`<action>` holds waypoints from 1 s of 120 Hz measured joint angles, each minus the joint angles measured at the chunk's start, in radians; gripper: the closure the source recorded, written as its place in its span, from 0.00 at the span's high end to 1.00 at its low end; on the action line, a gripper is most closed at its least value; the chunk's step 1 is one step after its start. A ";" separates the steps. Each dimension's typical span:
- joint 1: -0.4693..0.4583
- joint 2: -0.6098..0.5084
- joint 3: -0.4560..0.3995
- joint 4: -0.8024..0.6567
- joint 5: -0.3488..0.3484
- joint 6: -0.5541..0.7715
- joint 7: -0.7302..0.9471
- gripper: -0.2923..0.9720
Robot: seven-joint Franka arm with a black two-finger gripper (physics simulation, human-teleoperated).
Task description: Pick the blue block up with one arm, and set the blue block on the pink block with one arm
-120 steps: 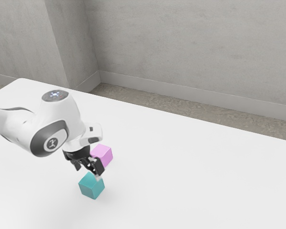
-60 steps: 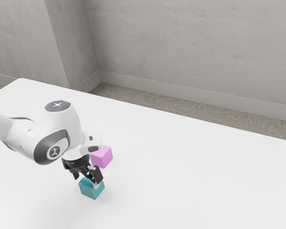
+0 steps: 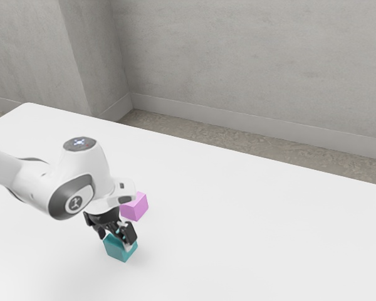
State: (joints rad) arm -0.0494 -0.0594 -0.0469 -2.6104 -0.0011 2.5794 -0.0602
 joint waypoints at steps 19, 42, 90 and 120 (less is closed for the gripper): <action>0.002 0.027 0.001 0.015 0.000 0.009 0.001 0.77; 0.003 0.032 0.002 0.020 0.001 0.013 0.002 0.77; 0.014 0.035 0.026 0.022 0.006 0.016 0.004 0.65; 0.012 0.028 0.023 0.022 0.012 0.015 0.000 0.51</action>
State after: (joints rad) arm -0.0376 -0.0313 -0.0240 -2.5882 0.0113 2.5949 -0.0601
